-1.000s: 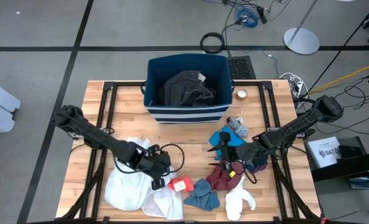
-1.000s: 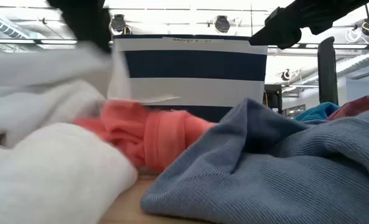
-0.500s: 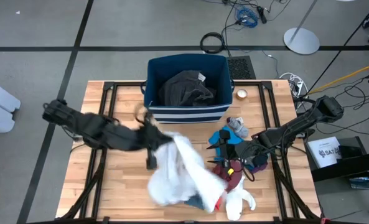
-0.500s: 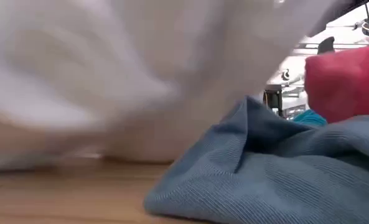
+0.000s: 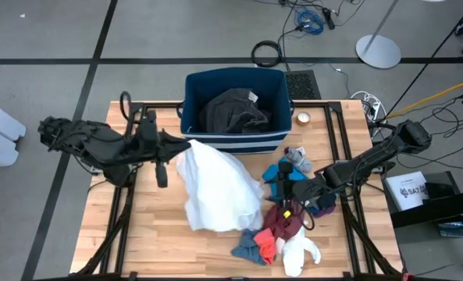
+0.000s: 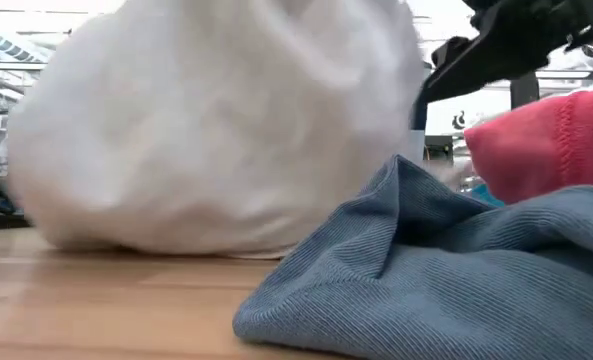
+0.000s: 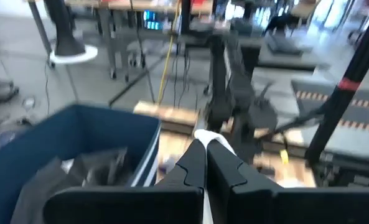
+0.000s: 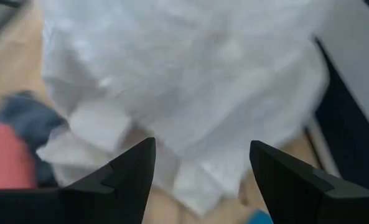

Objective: Sort clothes
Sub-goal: Put the white polo shirt into the blue laundry organizer

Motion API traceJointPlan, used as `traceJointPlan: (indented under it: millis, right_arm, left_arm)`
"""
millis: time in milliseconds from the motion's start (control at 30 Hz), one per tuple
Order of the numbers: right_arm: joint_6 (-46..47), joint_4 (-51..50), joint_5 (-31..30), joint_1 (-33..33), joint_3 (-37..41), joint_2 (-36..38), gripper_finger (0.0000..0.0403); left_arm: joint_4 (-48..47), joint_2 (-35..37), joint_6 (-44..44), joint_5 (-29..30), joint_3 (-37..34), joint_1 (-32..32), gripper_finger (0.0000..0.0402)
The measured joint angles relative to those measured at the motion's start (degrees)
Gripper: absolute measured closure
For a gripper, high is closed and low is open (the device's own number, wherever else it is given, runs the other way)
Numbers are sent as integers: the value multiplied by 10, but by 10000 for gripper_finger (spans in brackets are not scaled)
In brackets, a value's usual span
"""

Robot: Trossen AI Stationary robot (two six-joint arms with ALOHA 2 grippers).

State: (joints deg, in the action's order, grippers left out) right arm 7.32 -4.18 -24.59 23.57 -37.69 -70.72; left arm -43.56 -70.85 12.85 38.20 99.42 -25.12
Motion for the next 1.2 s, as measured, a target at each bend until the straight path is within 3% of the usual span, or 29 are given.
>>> traceJointPlan:
  millis: [200, 400, 467, 667, 800, 1067, 1200]
  right_arm:
    - [9, -3, -32, 0, 0, 0, 154]
    - [10, -3, -31, 0, 0, 1, 154]
    - [16, -3, -22, 0, 0, 1, 154]
    - [25, 3, 45, 0, 0, -5, 154]
    - [11, 52, 50, -6, -1, -33, 154]
    - [146, 94, 40, -102, -1, -148, 154]
    - [170, 85, 85, -140, -23, -177, 154]
  left_arm:
    - [-110, -1, 78, -33, 0, 0, 400]
    - [-129, -25, 94, -195, 0, -3, 400]
    - [-139, -36, 94, -222, -1, -10, 400]
    - [-225, -62, 135, -198, -1, -24, 400]
    - [-266, -68, 176, -197, -1, -23, 400]
    - [-260, -68, 184, -243, -1, -27, 400]
    - [-259, -68, 184, -246, -9, -36, 400]
